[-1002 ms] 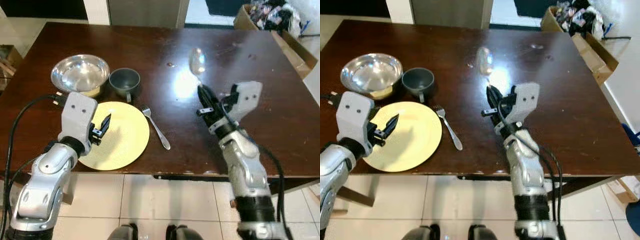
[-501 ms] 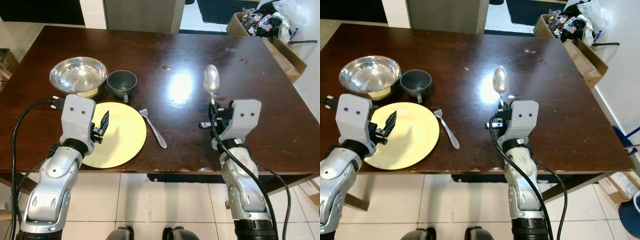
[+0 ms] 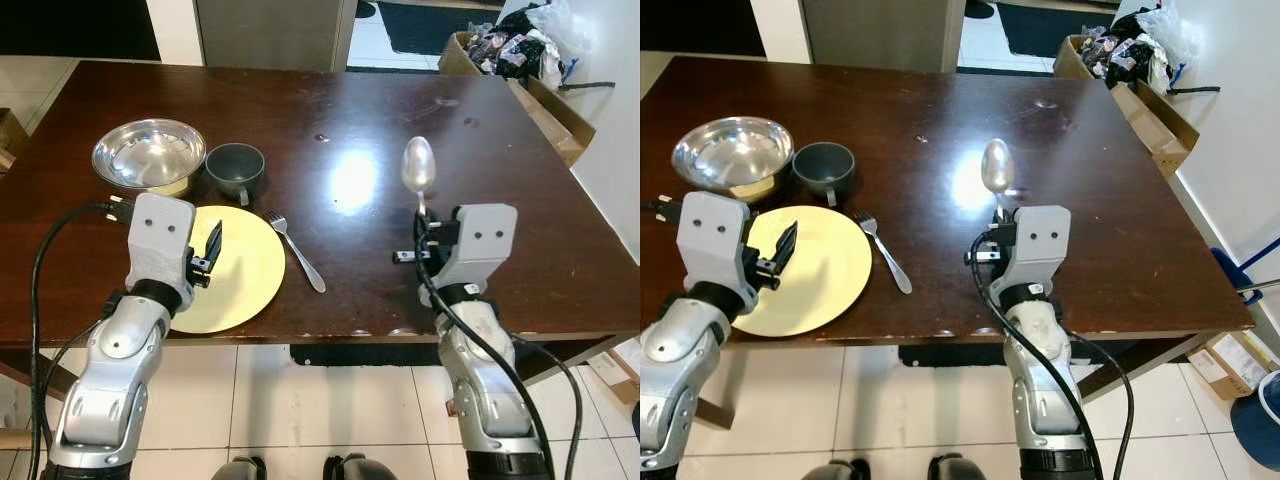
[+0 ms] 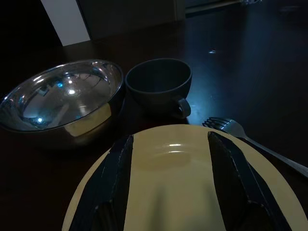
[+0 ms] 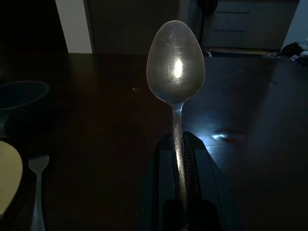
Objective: Setting the table
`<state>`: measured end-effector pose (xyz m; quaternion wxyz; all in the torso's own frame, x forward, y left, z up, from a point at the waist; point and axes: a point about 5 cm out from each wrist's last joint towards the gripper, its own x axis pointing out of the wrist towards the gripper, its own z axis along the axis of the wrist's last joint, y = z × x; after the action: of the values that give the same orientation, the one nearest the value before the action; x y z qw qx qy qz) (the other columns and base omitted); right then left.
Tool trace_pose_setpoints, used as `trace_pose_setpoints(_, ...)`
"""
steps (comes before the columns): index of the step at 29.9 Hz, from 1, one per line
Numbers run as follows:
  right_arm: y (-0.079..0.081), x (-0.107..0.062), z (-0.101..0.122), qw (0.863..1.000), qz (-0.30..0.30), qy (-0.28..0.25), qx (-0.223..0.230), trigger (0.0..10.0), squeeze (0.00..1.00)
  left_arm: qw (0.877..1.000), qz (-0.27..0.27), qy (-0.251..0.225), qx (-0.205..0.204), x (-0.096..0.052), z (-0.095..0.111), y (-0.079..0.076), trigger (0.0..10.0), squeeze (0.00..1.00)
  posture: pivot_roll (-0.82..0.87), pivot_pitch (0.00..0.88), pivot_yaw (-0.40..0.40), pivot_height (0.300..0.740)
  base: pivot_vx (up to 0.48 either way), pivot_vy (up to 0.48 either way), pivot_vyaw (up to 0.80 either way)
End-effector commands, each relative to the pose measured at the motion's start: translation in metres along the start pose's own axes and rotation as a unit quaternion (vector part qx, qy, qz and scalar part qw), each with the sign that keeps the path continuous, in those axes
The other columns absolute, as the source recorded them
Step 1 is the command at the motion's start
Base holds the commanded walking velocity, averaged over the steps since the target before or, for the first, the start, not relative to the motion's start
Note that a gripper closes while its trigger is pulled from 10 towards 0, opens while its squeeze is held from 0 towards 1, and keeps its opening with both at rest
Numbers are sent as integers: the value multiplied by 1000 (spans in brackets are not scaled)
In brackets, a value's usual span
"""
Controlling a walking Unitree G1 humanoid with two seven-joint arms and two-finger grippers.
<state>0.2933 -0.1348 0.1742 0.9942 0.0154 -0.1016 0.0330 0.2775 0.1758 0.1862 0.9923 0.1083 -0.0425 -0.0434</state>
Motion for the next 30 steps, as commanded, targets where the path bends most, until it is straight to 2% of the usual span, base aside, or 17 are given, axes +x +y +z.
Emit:
trace_pose_setpoints(1,1,-2,2,1000,-1,-1,3,10000,0,1000,2,8,4,-2,-5,0,10000,0,-57,39,9,740,-352,0,0)
trace_pose_setpoints(8,13,1,4,999,21,0,47,10000,0,1000,3,4,10,-2,-4,2,10000,0,-46,40,15,740,-362,0,0)
trace_pose_setpoints(30,18,0,4,997,35,1,63,10000,0,1000,2,2,15,-1,-3,3,10000,0,-41,43,21,740,-356,0,0)
